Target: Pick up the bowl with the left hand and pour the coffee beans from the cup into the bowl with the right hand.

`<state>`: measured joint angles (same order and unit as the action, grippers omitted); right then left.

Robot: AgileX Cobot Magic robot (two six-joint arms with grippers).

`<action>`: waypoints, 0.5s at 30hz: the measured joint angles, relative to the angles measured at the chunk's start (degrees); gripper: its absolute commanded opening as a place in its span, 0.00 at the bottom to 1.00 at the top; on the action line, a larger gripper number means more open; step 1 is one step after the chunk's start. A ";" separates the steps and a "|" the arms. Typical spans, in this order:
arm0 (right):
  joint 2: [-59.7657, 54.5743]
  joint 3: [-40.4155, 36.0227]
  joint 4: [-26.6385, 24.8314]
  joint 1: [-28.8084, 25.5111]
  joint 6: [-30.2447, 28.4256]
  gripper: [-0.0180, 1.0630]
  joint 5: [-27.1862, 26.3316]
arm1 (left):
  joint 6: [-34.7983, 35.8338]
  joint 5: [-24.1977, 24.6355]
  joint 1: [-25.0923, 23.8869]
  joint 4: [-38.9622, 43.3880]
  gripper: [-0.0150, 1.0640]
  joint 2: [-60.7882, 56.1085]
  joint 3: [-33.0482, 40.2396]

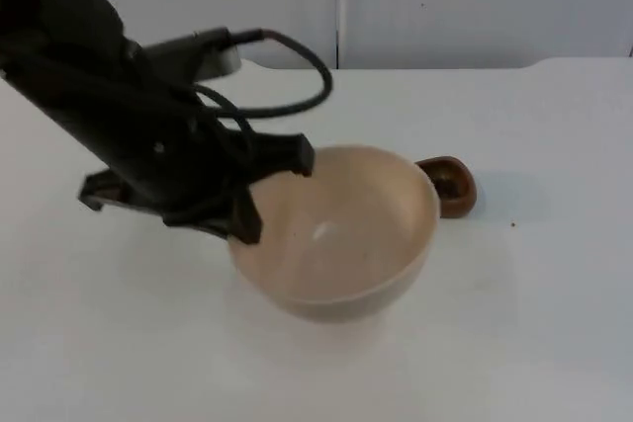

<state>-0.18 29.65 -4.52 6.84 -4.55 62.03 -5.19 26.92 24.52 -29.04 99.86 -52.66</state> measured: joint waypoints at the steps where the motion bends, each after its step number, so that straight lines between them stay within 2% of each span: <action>1: 0.00 0.00 0.00 0.00 0.00 0.99 0.00 | 3.41 0.98 -0.87 3.92 0.01 -1.37 0.00; 3: 0.00 0.00 0.00 0.00 0.00 0.99 0.00 | 10.14 3.26 -2.42 11.94 0.01 -3.83 0.00; 4: 0.00 0.00 0.00 0.00 0.00 0.99 0.00 | 10.14 3.26 -2.42 11.94 0.01 -3.83 0.00; 6: 0.00 0.00 0.00 0.00 0.00 0.99 0.00 | 16.19 5.52 -3.54 19.30 0.01 -6.47 0.00; 8: 0.00 0.00 0.00 0.00 0.00 0.99 0.00 | 18.87 6.80 -3.83 24.95 0.01 -8.83 0.00; 15: 0.00 0.00 0.00 0.00 0.00 0.99 0.00 | 20.24 7.77 -3.83 27.86 0.01 -13.58 0.00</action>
<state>-0.18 29.65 -4.52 6.84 -4.55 62.03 15.05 34.69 20.69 -1.18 86.29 -52.66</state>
